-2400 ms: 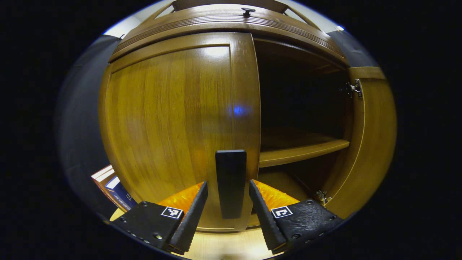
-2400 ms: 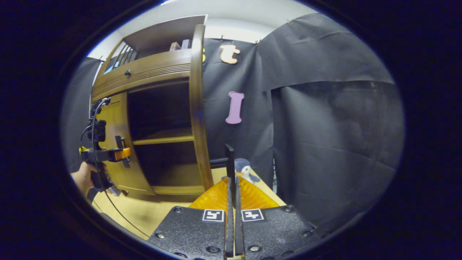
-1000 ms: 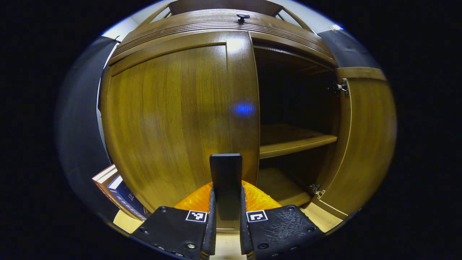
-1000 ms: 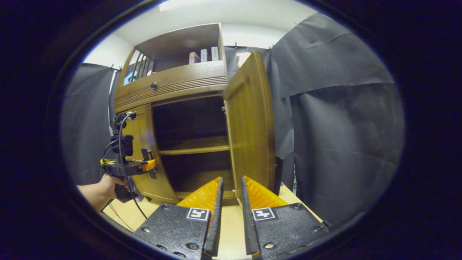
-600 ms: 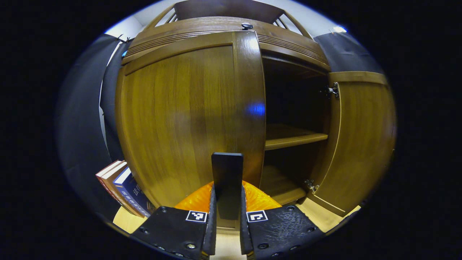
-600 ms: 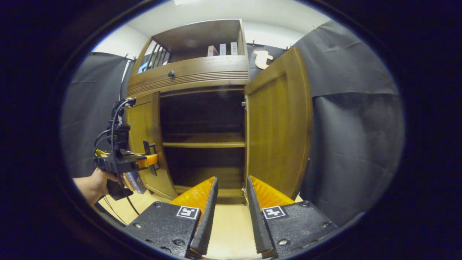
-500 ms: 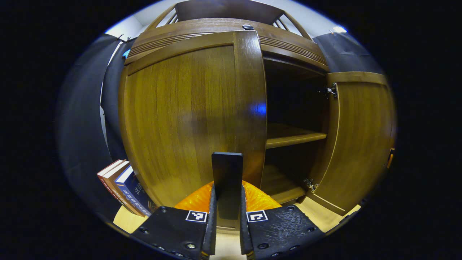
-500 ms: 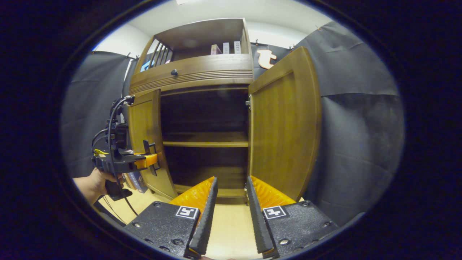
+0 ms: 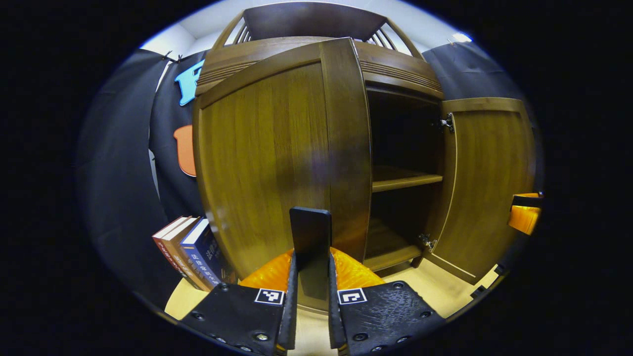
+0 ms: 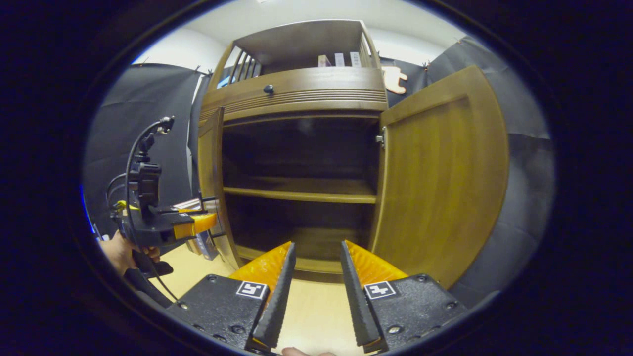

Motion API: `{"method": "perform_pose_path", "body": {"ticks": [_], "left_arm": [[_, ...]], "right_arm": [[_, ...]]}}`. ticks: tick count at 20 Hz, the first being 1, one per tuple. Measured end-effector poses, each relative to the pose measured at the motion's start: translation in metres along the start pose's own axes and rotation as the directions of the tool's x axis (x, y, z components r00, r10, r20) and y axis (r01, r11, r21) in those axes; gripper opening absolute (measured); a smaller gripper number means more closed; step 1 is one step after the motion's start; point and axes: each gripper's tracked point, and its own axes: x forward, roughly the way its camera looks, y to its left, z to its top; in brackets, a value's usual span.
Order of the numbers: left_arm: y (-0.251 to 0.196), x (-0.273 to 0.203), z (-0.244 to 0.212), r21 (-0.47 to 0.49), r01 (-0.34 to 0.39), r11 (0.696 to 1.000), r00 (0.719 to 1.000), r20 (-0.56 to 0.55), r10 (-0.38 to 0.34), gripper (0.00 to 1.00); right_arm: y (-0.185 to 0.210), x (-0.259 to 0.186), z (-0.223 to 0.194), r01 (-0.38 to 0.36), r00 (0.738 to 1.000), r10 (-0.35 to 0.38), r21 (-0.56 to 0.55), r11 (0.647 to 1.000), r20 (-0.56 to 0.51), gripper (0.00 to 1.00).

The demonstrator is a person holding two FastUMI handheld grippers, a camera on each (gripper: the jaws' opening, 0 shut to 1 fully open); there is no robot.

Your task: Open the right door of the double-door shoe cabinet with the right hand, and open the left door with the left hand.

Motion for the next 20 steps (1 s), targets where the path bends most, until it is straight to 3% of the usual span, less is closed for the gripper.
{"method": "perform_pose_path", "body": {"ticks": [3, 5, 9, 20], "left_arm": [[0.010, -0.013, -0.003, 0.003, -0.023, 1.000, 1.000, 0.004, 0.023, 0.25], [0.017, -0.021, -0.005, 0.005, -0.049, 0.999, 0.999, 0.007, 0.049, 0.20], [0.029, -0.038, -0.010, -0.013, -0.083, 0.996, 0.997, -0.005, 0.083, 0.20], [0.102, -0.088, -0.022, -0.027, -0.293, 0.956, 0.956, -0.024, 0.293, 0.17]], "right_arm": [[0.005, 0.009, 0.001, -0.019, 1.000, 0.019, -0.008, 1.000, -0.002, 0.64], [0.009, 0.015, 0.001, -0.037, 0.999, 0.037, -0.013, 0.999, -0.007, 0.67], [0.019, 0.021, -0.002, -0.074, 0.997, 0.074, -0.033, 0.997, -0.023, 0.65], [0.042, 0.038, -0.007, -0.124, 0.991, 0.121, -0.048, 0.991, -0.047, 0.65]]}}
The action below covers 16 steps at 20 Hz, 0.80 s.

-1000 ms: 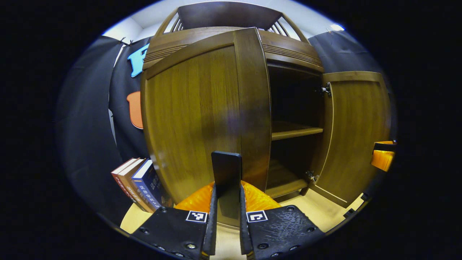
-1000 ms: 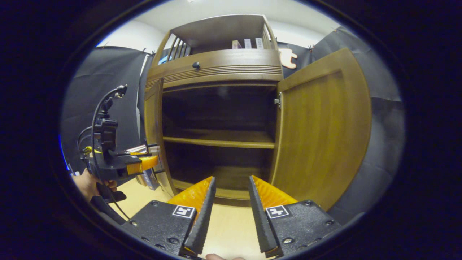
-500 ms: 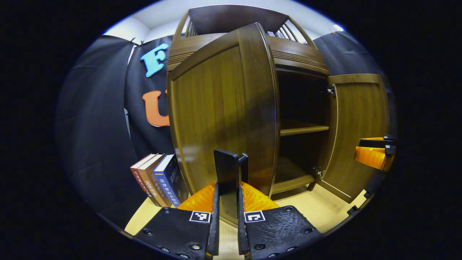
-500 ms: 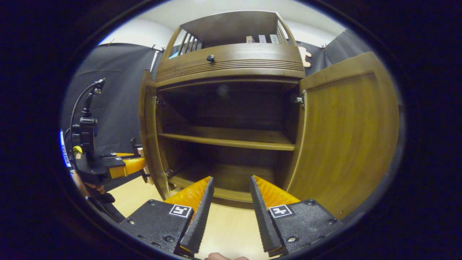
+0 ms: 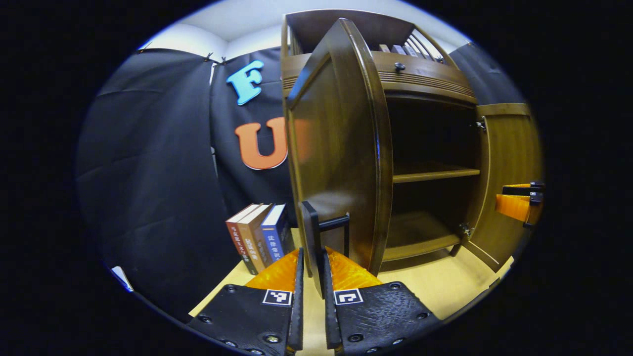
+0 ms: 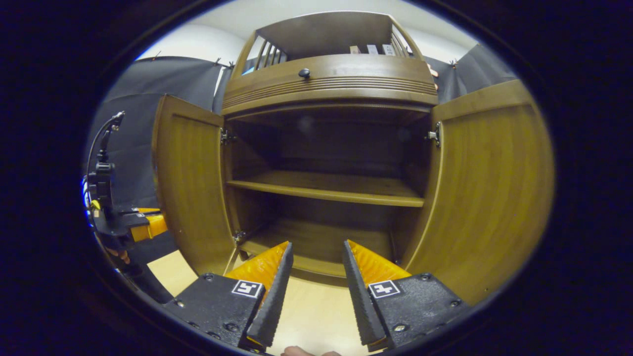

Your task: Open the right door of the double-door shoe cabinet with the right hand, and open the left door with the left hand.

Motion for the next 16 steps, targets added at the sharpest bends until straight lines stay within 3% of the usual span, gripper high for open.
{"method": "perform_pose_path", "body": {"ticks": [6, 7, 8, 13, 16], "left_arm": [[0.027, -0.005, -0.001, -0.037, -0.035, 0.999, 0.999, 0.002, 0.035, 0.10], [0.031, -0.005, -0.005, -0.042, -0.035, 0.999, 0.999, 0.002, 0.035, 0.22], [0.031, -0.006, -0.004, -0.043, -0.032, 0.999, 0.999, 0.001, 0.032, 0.10], [0.049, -0.014, -0.007, -0.036, -0.038, 0.999, 0.999, 0.009, 0.038, 0.11], [0.070, -0.017, -0.011, -0.044, -0.077, 0.996, 0.997, 0.012, 0.077, 0.11]], "right_arm": [[0.012, 0.003, 0.002, -0.012, 1.000, 0.012, -0.022, 1.000, -0.003, 0.65], [0.014, 0.002, 0.003, -0.014, 1.000, 0.014, -0.026, 1.000, -0.003, 0.65], [0.015, 0.001, 0.003, -0.014, 1.000, 0.014, -0.030, 0.999, -0.003, 0.65], [0.016, 0.002, 0.006, -0.003, 1.000, 0.003, -0.033, 0.999, -0.008, 0.67], [0.014, 0.000, 0.009, 0.012, 1.000, -0.012, -0.026, 1.000, -0.005, 0.67]]}}
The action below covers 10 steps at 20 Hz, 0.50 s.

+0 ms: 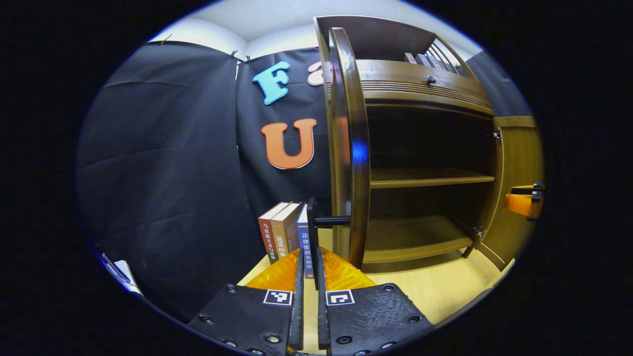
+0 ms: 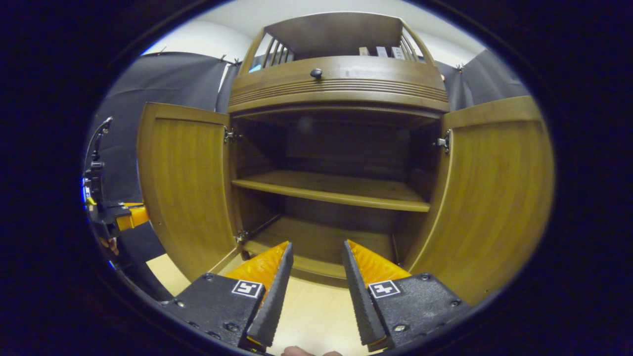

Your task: Open the right door of the double-door shoe cabinet with the right hand, and open the left door with the left hand.

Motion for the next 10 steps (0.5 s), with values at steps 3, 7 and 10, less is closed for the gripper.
{"method": "perform_pose_path", "body": {"ticks": [3, 7, 10], "left_arm": [[0.023, -0.002, 0.002, -0.037, -0.046, 0.998, 0.999, 0.005, 0.046, 0.11], [0.041, -0.004, 0.006, -0.042, -0.101, 0.994, 0.995, 0.015, 0.102, 0.11], [0.050, -0.014, 0.013, -0.043, -0.116, 0.992, 0.993, 0.025, 0.117, 0.11]], "right_arm": [[-0.001, -0.003, 0.003, 0.000, 1.000, 0.000, 0.001, 1.000, 0.002, 0.65], [-0.003, -0.008, 0.006, 0.004, 1.000, -0.004, 0.003, 1.000, 0.014, 0.67], [-0.008, -0.011, 0.011, 0.023, 1.000, -0.023, 0.008, 1.000, 0.018, 0.70]]}}
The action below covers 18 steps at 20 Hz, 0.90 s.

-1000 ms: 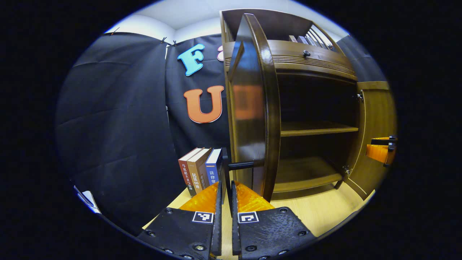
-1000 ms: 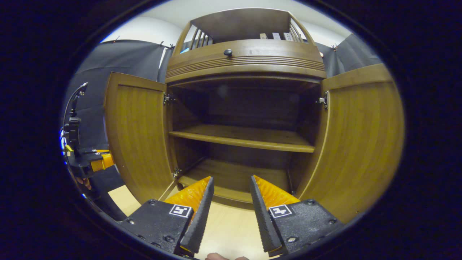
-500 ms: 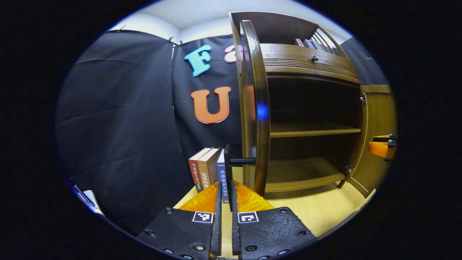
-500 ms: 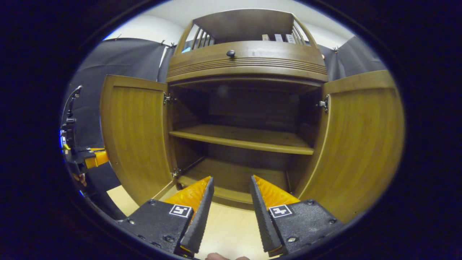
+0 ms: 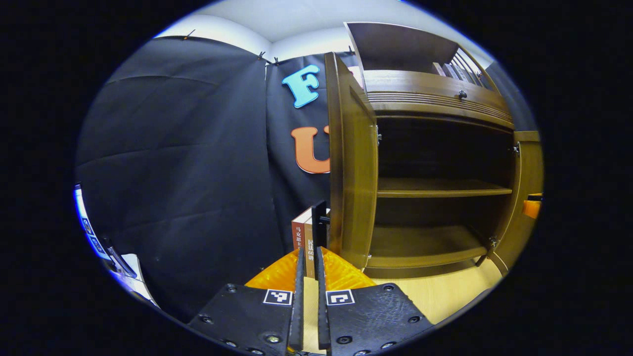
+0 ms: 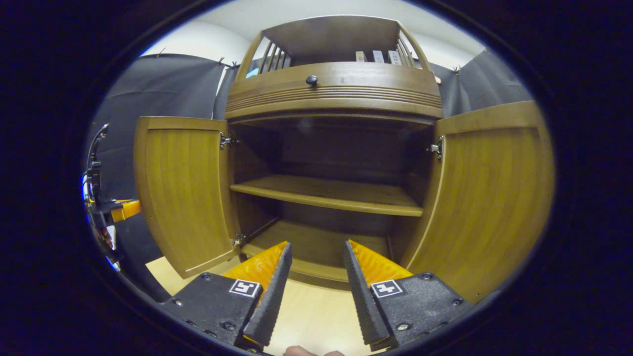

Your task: Open the right door of the double-door shoe cabinet with the right hand, and open the left door with the left hand.

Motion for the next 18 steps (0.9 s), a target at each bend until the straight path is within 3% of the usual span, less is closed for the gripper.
{"method": "perform_pose_path", "body": {"ticks": [2, 4, 6, 9, 12, 13, 14, 16, 18], "left_arm": [[0.003, -0.012, 0.013, 0.006, -0.006, 1.000, 1.000, 0.030, 0.006, 0.11], [-0.003, -0.023, 0.034, -0.010, 0.008, 1.000, 0.997, 0.074, -0.008, 0.10], [-0.014, -0.034, 0.056, -0.025, 0.032, 0.999, 0.992, 0.124, -0.028, 0.11], [-0.035, -0.038, 0.087, -0.027, 0.061, 0.998, 0.982, 0.183, -0.055, 0.12], [-0.061, -0.039, 0.106, -0.031, 0.111, 0.993, 0.970, 0.222, -0.102, 0.31], [-0.068, -0.039, 0.111, -0.011, 0.123, 0.992, 0.967, 0.227, -0.117, 0.46], [-0.074, -0.040, 0.114, 0.009, 0.126, 0.992, 0.965, 0.230, -0.125, 0.48], [-0.091, -0.042, 0.119, 0.031, 0.160, 0.987, 0.959, 0.234, -0.163, 0.48], [-0.107, -0.048, 0.131, 0.027, 0.194, 0.981, 0.948, 0.251, -0.194, 0.34]], "right_arm": [[-0.005, -0.006, 0.008, 0.013, 1.000, -0.013, 0.013, 1.000, 0.014, 0.71], [-0.015, -0.013, 0.023, 0.039, 0.998, -0.039, 0.019, 0.999, 0.043, 0.89], [-0.023, -0.016, 0.035, 0.061, 0.996, -0.062, 0.024, 0.998, 0.067, 0.98], [-0.036, -0.025, 0.050, 0.082, 0.992, -0.086, 0.039, 0.996, 0.095, 0.99], [-0.041, -0.033, 0.062, 0.103, 0.987, -0.107, 0.043, 0.994, 0.121, 0.99], [-0.043, -0.035, 0.065, 0.100, 0.986, -0.106, 0.048, 0.994, 0.128, 0.99], [-0.044, -0.037, 0.068, 0.093, 0.986, -0.100, 0.056, 0.994, 0.133, 0.99], [-0.049, -0.041, 0.071, 0.100, 0.985, -0.108, 0.063, 0.993, 0.136, 0.99], [-0.053, -0.048, 0.077, 0.109, 0.982, -0.118, 0.064, 0.992, 0.151, 0.99]]}}
